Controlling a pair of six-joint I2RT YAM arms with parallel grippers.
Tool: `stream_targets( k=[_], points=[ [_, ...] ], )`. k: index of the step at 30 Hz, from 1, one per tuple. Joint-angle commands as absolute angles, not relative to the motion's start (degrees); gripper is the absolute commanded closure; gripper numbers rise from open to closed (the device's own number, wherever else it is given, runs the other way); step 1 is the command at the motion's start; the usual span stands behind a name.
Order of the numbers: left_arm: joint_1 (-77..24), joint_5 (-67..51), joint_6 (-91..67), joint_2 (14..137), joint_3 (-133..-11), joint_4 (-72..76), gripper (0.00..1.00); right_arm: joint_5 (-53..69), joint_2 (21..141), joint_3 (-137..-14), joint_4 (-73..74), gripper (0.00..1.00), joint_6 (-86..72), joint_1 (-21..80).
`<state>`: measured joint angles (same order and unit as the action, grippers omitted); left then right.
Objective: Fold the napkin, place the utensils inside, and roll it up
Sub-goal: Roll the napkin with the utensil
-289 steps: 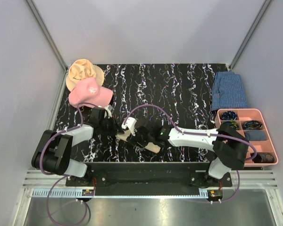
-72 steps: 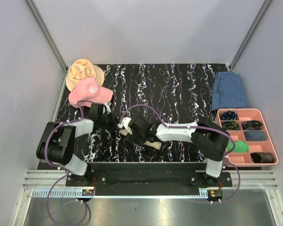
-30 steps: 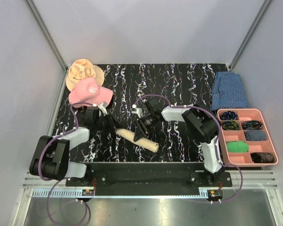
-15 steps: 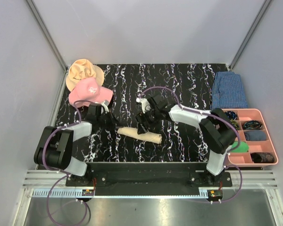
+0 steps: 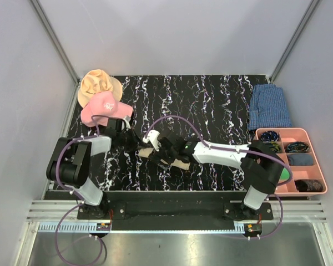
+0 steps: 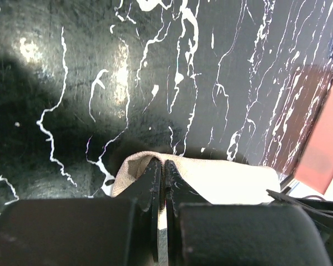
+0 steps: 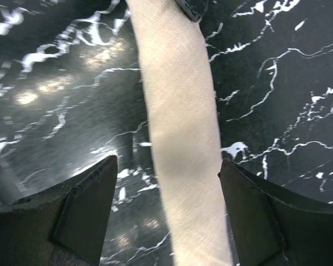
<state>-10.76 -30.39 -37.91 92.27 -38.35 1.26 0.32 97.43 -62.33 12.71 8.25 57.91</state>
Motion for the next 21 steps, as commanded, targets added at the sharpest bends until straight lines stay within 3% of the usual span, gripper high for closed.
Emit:
stream_targets(
  k=[1, 10, 13, 15, 17, 20, 21],
  points=[
    [-10.37, -31.02, -36.56, 94.04, -40.43, 0.53, 1.0, -5.54, 100.37, -62.66, 9.67, 0.17, 13.35, 58.45],
    [-10.37, -31.81, -36.3, 95.89, -41.92, 0.35, 1.0, -5.01, 105.99, -64.25, 10.02, 0.2, 13.01, 58.36],
    [-10.37, -32.17, -36.21, 95.98, -42.36, 0.44, 1.0, -3.0, 107.84, -65.47, 11.51, 0.29, 11.17, 57.4],
    [-10.37, -32.34, -36.21, 95.54, -42.71, 0.53, 1.0, -0.28, 108.98, -66.36, 13.18, 0.4, 9.94, 56.08],
    [-10.37, -32.61, -36.38, 95.1, -42.89, 0.79, 0.96, 3.67, 109.94, -66.62, 14.67, 0.45, 8.18, 55.11],
    [-10.37, -32.78, -37.0, 93.78, -43.42, 1.14, 0.77, 7.19, 110.74, -66.36, 16.43, 0.53, 6.07, 52.92],
    [-10.37, -32.7, -37.09, 92.82, -43.85, 1.14, 0.66, 7.9, 110.92, -66.18, 16.61, 0.54, 4.67, 52.56]
  ],
)
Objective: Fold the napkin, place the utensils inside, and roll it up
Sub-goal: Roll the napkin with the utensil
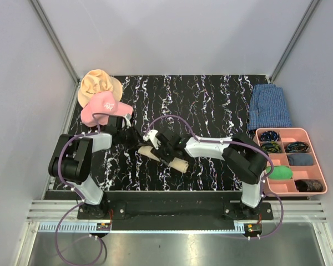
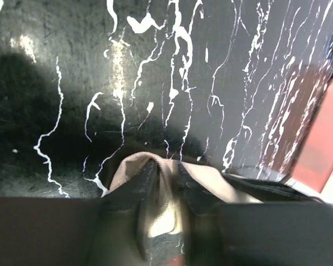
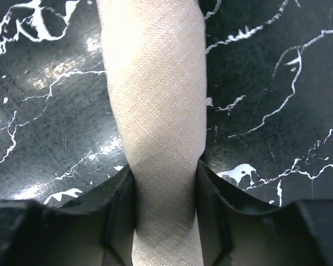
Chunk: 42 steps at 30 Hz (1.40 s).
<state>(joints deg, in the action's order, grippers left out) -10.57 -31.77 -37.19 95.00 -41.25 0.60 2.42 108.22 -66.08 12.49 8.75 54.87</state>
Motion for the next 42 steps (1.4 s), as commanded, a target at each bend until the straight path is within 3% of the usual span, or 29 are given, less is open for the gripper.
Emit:
stream_targets(
  k=[1, 3, 6, 13, 19, 25, 33, 42],
  points=[
    [-10.2, -32.87, -37.09, 92.38, -44.12, 0.79, 0.6, 8.87, 111.0, -65.75, 17.05, 0.55, 3.96, 51.08],
    [-9.93, -32.61, -36.74, 90.63, -45.61, -1.3, 0.41, 12.12, 111.27, -65.39, 17.14, 0.55, 1.25, 49.4],
    [-8.88, -31.12, -36.3, 87.72, -46.93, -4.38, 0.26, 12.31, 111.27, -64.78, 17.4, 0.55, -2.61, 46.68],
    [-5.28, -28.83, -35.43, 77.0, -47.02, -9.75, 0.1, 0.55, 111.18, -65.12, 19.07, 0.56, -11.59, 43.25],
    [-1.68, -31.11, -30.95, 68.04, -47.9, -16.17, 0.05, -2.1, 113.12, -65.13, 19.34, 0.56, -18.45, 38.33],
    [1.3, -30.32, -23.84, 56.35, -47.2, -21.79, 0.01, -6.4, 112.41, -65.74, 19.34, 0.47, -23.11, 35.25],
    [3.51, -31.73, -19.07, 48.08, -43.86, -24.61, 0.01, -5.19, 110.58, -67.06, 19.16, 0.23, -22.42, 34.19],
    [4.22, -30.06, -18.11, 45.36, -43.42, -24.61, 0.01, -1.06, 95.31, -65.66, 19.07, 0.1, -17.93, 34.19]
  ],
)
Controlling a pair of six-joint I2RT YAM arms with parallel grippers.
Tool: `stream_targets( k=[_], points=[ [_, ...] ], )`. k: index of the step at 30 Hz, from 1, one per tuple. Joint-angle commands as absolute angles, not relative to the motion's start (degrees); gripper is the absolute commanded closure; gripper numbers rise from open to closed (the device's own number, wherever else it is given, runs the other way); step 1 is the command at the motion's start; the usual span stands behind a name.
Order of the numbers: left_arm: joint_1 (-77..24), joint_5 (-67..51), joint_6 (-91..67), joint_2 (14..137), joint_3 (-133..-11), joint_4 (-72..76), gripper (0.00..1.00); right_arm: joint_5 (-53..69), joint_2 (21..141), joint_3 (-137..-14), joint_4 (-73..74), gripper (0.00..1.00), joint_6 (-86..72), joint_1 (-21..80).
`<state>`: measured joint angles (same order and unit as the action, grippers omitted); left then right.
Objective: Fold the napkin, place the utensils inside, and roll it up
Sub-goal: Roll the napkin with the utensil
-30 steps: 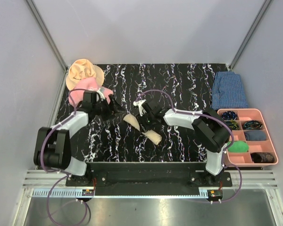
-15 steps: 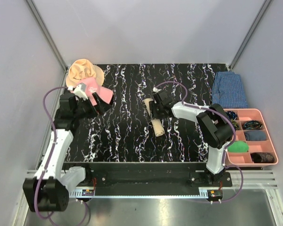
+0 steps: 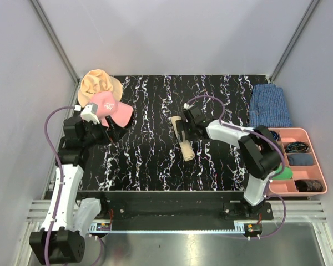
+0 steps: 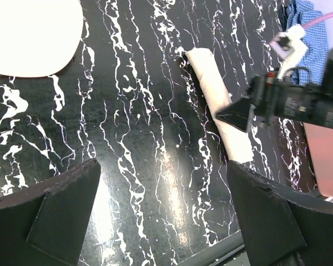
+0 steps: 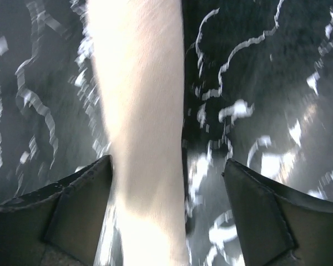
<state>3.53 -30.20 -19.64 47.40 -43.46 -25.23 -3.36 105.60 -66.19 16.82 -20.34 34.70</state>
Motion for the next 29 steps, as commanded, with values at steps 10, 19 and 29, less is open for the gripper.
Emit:
stream_targets(
  k=[10, 19, 29],
  points=[
    [4.92, -29.45, -17.14, 39.65, -43.33, -26.8, 0.01, -5.08, 72.35, -56.97, 18.81, 0.0, -15.82, 33.31],
    [4.92, -24.09, -17.93, 29.89, -41.13, -27.16, 0.01, -9.57, 52.75, -43.61, 16.79, 0.0, -16.52, 29.18],
    [4.92, -21.71, -17.67, 28.3, -40.87, -27.42, 0.01, -10.19, 50.27, -40.34, 15.64, 0.0, -16.7, 28.83]
  ],
)
